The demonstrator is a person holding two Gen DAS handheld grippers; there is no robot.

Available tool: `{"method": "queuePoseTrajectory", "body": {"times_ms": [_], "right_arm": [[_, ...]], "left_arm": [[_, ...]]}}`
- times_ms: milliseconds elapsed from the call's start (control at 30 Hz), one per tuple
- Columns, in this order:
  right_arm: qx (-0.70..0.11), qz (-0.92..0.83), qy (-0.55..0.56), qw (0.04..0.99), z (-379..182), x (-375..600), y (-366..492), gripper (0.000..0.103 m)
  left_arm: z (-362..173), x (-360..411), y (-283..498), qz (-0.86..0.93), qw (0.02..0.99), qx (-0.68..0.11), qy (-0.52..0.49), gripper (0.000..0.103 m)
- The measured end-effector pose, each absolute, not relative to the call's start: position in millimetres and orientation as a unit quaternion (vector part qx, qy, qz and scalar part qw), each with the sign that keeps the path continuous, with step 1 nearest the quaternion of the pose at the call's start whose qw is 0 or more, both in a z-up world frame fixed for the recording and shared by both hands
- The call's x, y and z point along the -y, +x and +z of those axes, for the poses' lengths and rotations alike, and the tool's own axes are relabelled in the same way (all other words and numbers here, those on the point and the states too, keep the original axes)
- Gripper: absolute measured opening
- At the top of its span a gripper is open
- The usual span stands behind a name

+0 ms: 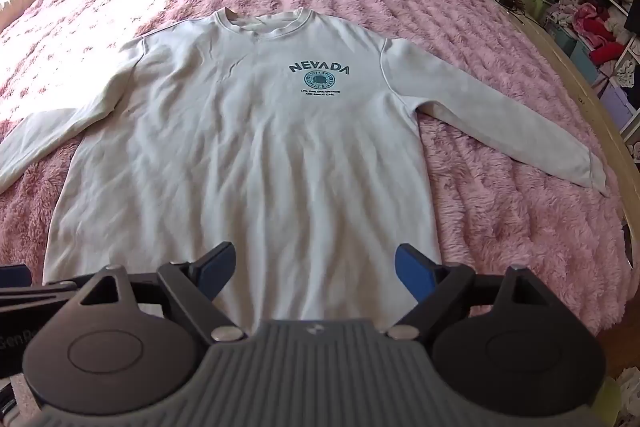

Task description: Fold small clothes

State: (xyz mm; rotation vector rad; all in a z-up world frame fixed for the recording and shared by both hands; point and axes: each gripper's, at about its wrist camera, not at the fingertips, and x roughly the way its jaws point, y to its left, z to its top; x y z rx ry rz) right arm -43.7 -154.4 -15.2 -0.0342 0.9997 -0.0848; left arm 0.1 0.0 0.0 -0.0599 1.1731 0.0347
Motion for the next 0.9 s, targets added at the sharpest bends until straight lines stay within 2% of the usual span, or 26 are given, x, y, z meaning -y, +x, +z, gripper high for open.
{"method": "queuePoseTrajectory", "body": {"times_ms": [900], "right_arm": [[-0.483, -0.045, -0.013, 0.875, -14.6, 156.0, -47.1, 0.083]], "left_arm": [[-5.7, -0.2, -2.0, 0.014, 0.821, -0.568, -0.048, 0.087]]}}
